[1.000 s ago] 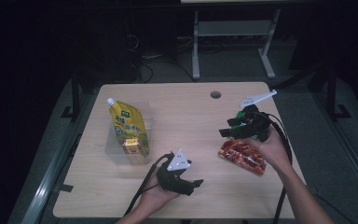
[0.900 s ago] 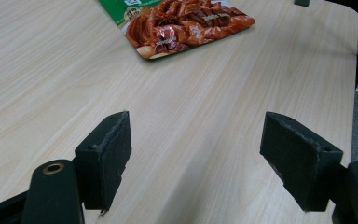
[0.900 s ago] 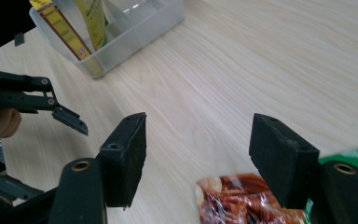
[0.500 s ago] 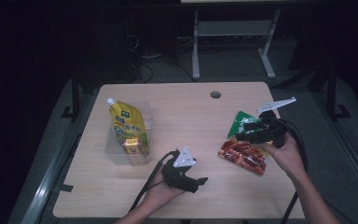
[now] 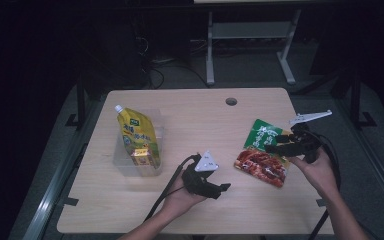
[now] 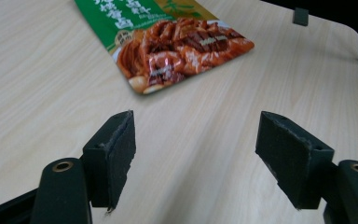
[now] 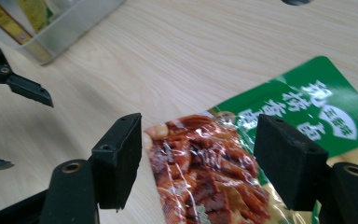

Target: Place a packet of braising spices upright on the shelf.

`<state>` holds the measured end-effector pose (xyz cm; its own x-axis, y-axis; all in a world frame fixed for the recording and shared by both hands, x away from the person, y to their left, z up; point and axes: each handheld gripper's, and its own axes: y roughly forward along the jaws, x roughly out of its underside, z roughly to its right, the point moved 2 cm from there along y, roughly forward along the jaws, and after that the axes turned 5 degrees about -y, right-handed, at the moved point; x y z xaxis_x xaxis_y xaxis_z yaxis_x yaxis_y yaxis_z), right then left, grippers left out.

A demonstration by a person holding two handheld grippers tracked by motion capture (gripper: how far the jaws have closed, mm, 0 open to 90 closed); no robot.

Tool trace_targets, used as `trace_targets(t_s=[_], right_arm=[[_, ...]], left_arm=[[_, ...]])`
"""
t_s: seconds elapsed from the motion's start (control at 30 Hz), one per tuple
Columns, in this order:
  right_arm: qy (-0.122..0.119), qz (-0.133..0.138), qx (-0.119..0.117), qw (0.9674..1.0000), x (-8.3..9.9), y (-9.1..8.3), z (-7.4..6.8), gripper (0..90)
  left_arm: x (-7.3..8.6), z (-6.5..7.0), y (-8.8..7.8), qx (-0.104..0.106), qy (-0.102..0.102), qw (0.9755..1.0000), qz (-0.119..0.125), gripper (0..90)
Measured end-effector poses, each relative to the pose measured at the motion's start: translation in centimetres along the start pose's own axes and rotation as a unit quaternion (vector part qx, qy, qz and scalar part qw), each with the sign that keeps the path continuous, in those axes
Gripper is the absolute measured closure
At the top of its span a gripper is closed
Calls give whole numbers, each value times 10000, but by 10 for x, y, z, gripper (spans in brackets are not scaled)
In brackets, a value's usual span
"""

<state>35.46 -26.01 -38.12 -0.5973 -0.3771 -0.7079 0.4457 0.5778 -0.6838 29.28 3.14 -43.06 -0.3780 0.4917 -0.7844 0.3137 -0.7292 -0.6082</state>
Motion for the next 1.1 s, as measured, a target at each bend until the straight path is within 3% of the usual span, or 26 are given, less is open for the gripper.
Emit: trace_targets(t_s=[0.3, 0.43, 0.6, 0.83, 1.1], right_arm=[[331, -59, 232, 9992, 9, -5, 19, 292], [474, -104, 333, 9983, 12, -7, 27, 288], [547, -128, 437, 9975, 16, -10, 35, 283], [747, -193, 546, 9955, 26, -9, 46, 290], [1066, -353, 792, 9905, 31, 1, 64, 308]], left_arm=[[-19, -2, 20, 93, 75, 9999, -64, 313], [-24, -6, 29, 96, 12, 9999, -77, 336], [-34, -8, 40, 106, 129, 9998, -84, 379], [-42, -11, 59, 126, 96, 9997, -190, 405], [-47, -12, 88, 214, 23, 9993, -313, 670]])
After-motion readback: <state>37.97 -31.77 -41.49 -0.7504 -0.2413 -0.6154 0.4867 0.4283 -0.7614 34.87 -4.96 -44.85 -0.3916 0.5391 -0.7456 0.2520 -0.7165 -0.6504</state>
